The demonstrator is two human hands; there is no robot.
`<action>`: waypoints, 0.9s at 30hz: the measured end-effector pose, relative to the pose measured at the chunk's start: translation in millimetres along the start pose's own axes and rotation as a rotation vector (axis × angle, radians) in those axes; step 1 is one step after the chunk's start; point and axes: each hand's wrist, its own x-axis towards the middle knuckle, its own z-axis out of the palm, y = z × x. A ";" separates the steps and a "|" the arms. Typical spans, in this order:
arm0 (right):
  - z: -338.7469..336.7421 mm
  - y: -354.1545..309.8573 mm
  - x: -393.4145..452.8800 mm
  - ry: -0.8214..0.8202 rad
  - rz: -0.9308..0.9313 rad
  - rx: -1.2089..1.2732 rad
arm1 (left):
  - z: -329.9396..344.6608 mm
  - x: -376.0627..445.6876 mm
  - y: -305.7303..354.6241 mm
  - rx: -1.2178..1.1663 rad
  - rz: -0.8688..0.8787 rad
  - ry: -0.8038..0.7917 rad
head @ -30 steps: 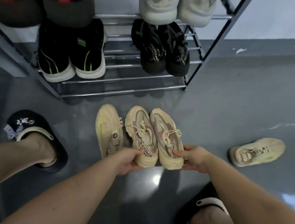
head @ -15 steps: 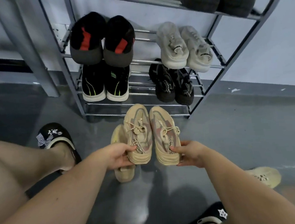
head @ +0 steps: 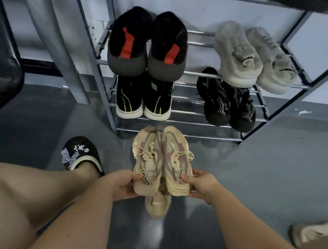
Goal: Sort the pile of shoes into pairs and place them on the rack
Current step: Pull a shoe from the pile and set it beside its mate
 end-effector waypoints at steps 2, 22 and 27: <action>2.3 -13.0 15.0 -0.011 -0.014 0.003 | -6.3 10.3 15.6 -0.003 -0.003 0.011; 76.7 -74.4 113.1 0.018 -0.035 0.068 | -34.4 92.0 107.5 -0.121 0.109 0.112; 83.2 -73.5 130.4 0.031 -0.061 0.022 | -39.5 108.4 101.0 -0.187 0.112 0.145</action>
